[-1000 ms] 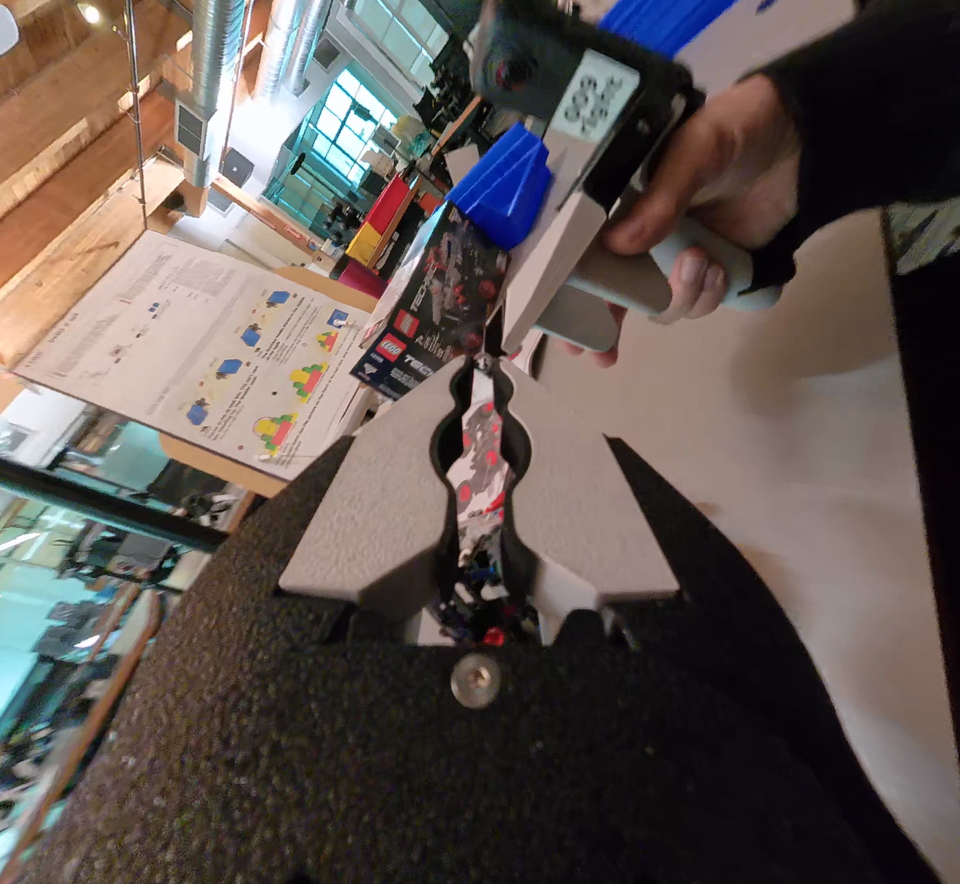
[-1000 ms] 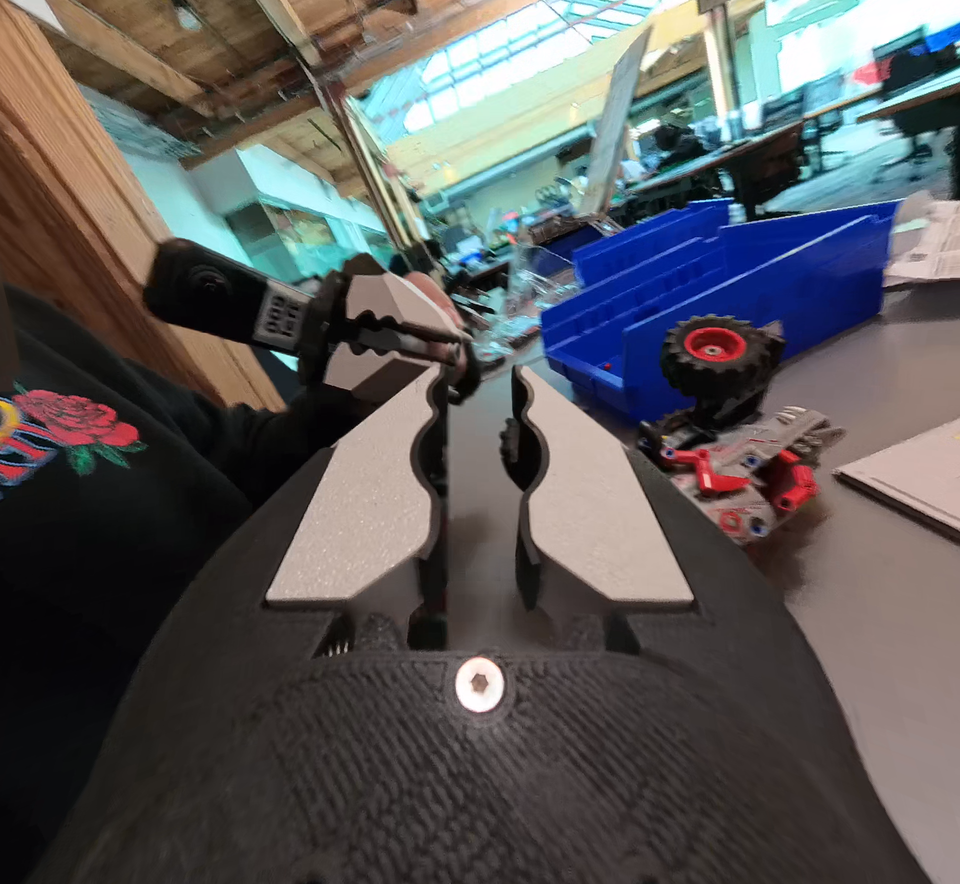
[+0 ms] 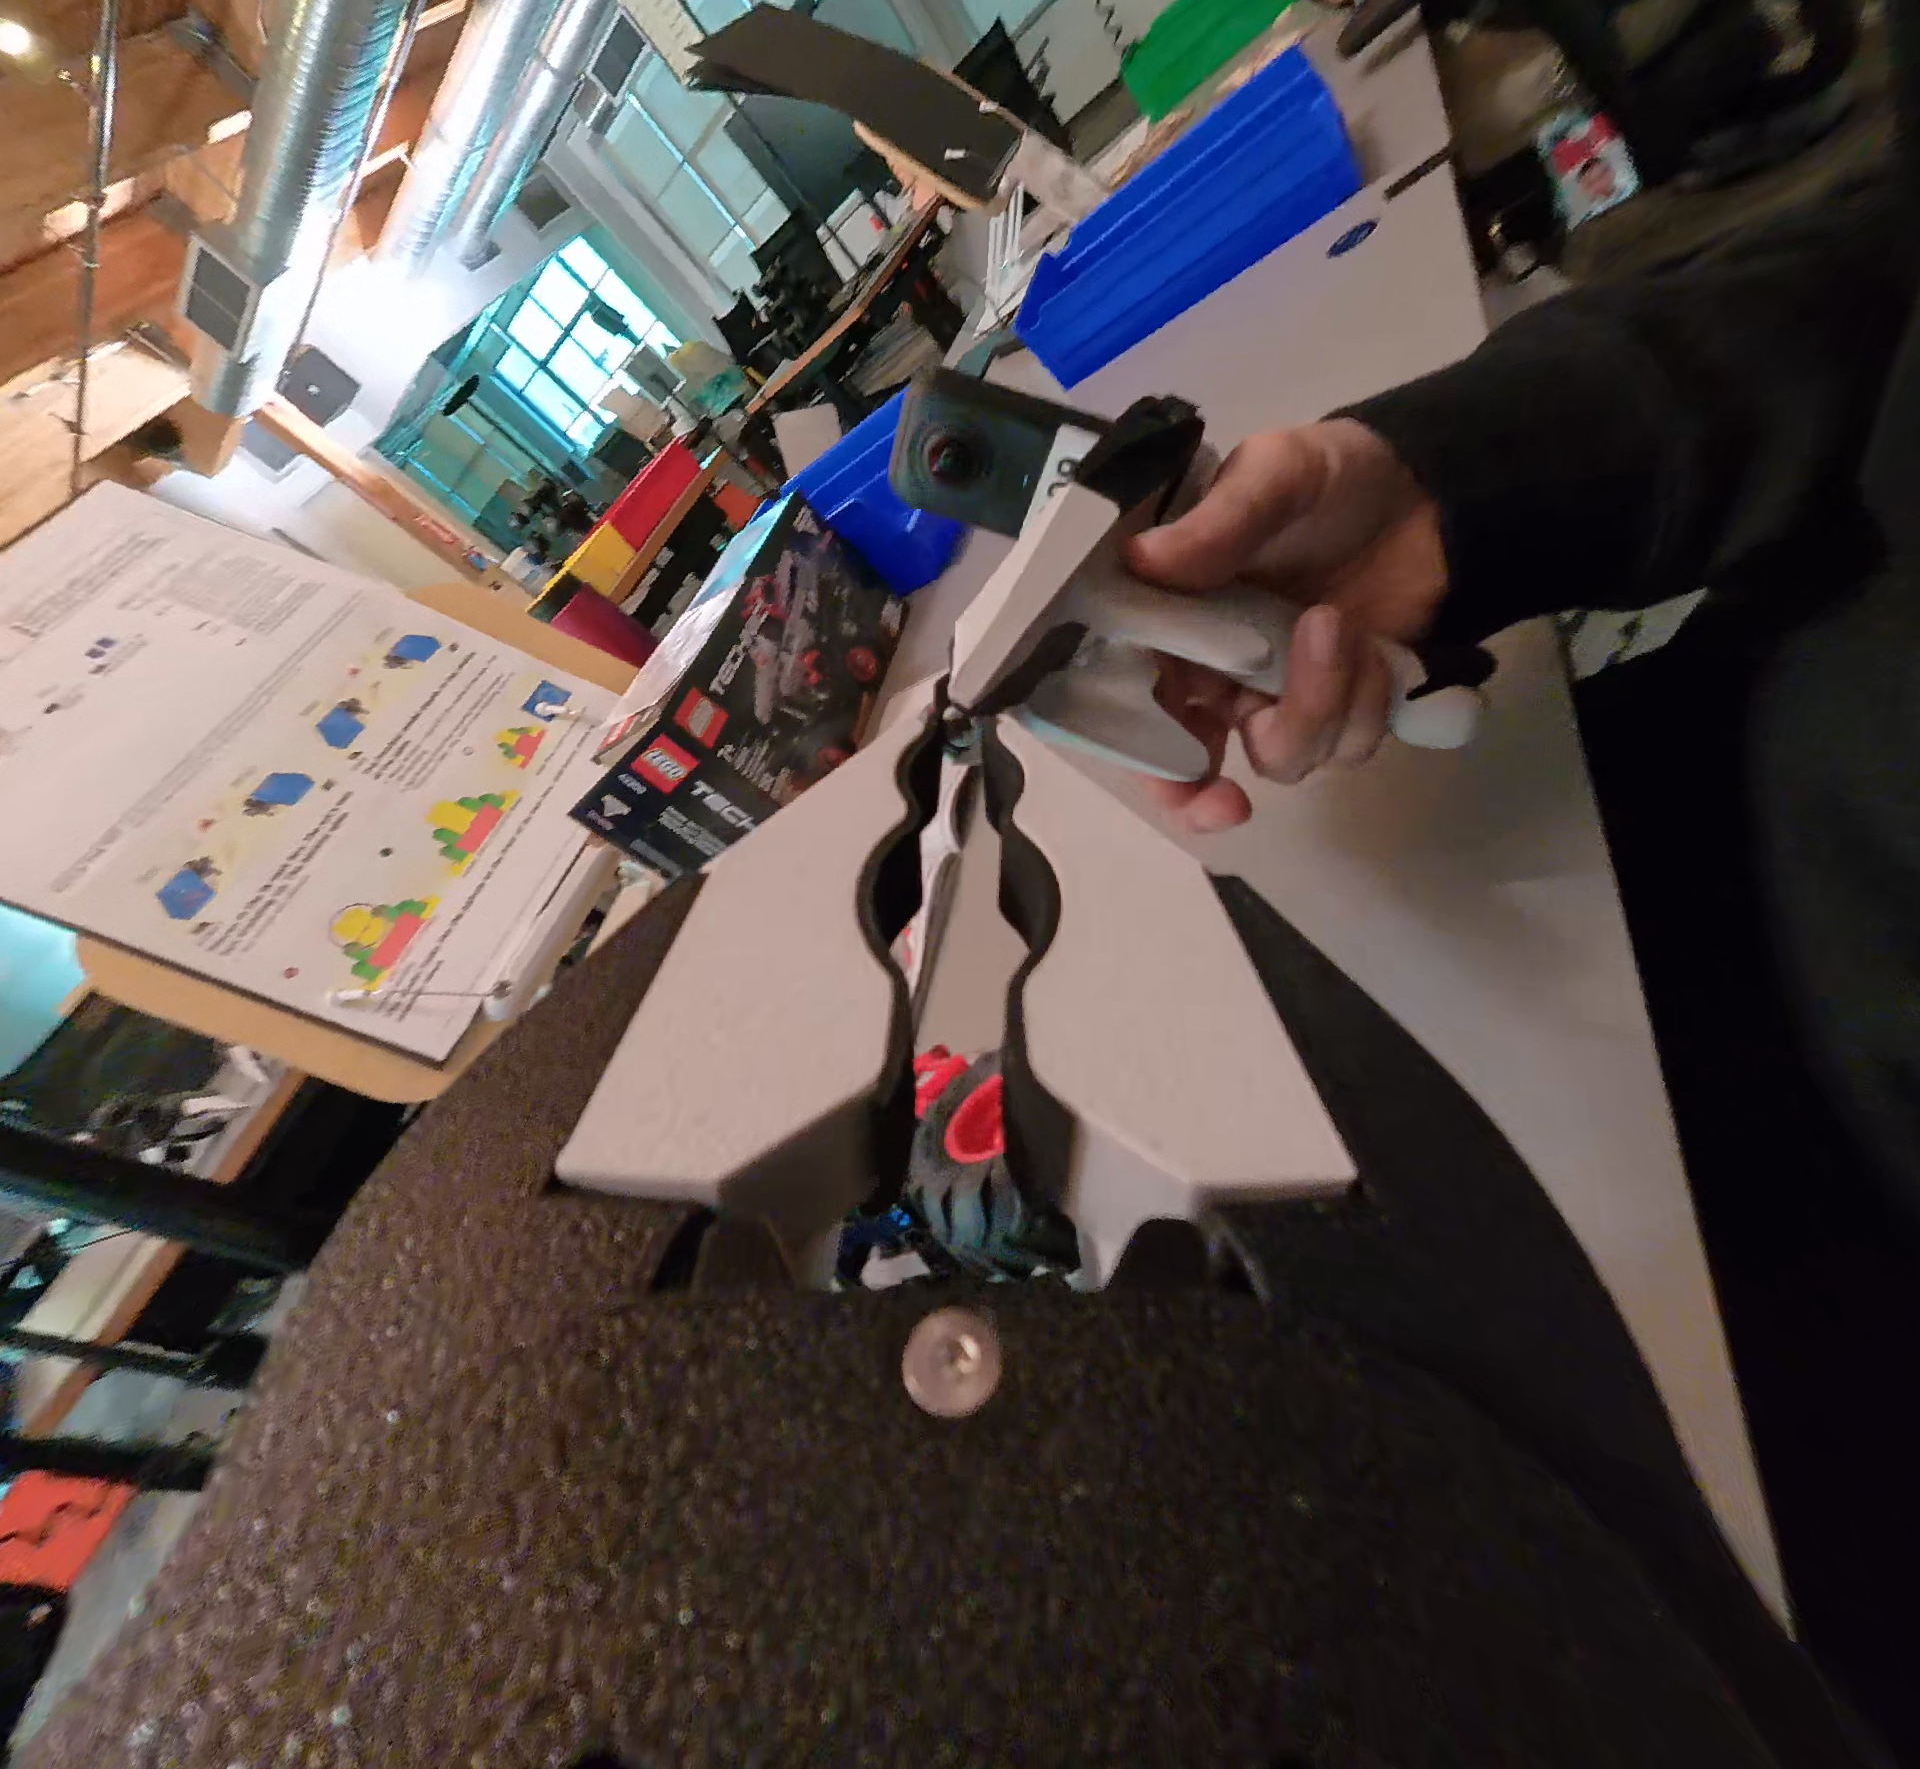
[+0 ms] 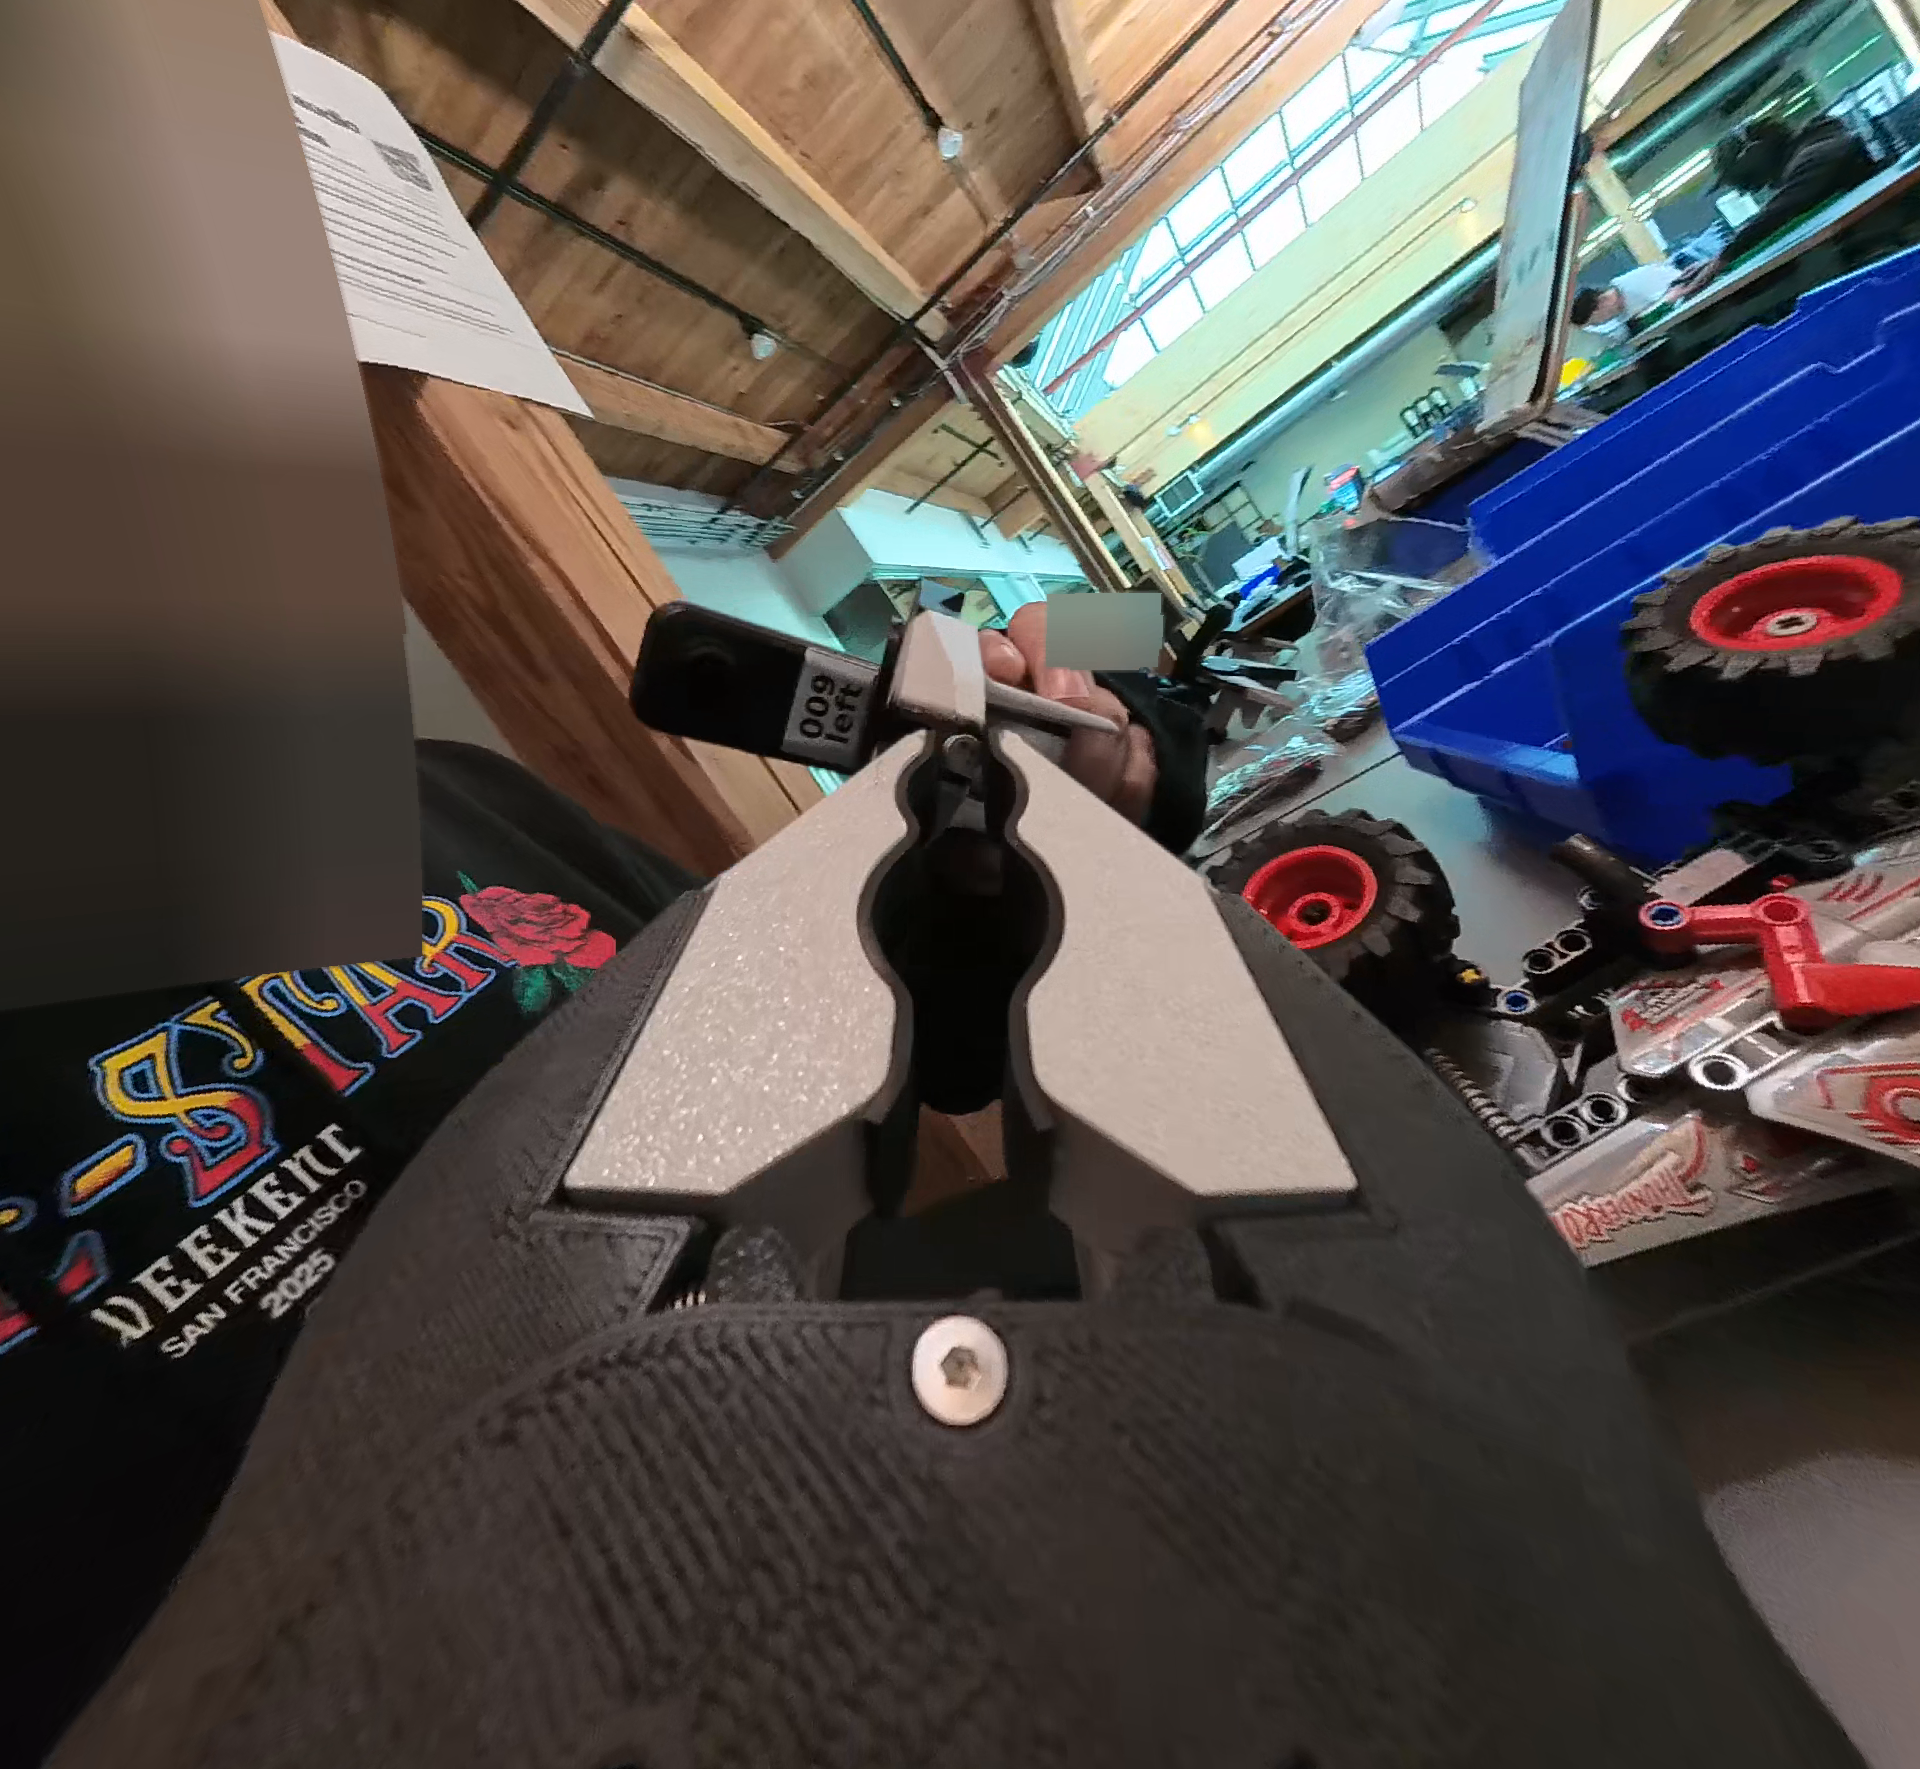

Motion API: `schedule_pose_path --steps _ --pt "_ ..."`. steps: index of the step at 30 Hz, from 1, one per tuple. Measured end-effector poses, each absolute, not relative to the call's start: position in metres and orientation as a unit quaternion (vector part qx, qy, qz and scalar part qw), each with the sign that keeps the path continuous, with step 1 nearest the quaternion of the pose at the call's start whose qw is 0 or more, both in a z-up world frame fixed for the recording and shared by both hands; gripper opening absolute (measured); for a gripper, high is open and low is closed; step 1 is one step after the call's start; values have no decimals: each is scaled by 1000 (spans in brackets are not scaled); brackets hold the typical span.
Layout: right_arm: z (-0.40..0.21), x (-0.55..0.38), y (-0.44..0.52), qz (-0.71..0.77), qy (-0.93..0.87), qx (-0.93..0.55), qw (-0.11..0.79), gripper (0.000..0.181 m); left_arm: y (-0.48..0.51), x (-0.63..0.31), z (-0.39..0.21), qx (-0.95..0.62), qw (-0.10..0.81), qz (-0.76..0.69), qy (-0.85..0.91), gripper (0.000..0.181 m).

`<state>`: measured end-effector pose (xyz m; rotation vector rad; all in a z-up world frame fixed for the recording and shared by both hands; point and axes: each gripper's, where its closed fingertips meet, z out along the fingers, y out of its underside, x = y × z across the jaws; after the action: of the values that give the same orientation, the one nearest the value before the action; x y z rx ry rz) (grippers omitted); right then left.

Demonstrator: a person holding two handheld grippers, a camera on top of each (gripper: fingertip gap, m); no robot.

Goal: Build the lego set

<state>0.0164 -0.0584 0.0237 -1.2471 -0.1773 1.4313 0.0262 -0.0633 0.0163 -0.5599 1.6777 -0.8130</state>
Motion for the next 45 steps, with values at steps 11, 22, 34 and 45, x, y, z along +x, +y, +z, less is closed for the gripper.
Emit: schedule_pose_path --steps 11,22,34,45 --pt "21 17 -55 600 -69 -538 588 5 -59 27 14 -227 594 -287 717 4" --pt "21 16 -54 614 -59 -528 584 6 -57 26 14 -218 608 -263 717 4" --pt "12 20 -54 570 -86 -556 600 26 -53 26 10 -242 584 -290 719 4" --pt "-37 11 -29 160 -273 -676 665 55 -19 7 -10 -347 282 -223 866 3"
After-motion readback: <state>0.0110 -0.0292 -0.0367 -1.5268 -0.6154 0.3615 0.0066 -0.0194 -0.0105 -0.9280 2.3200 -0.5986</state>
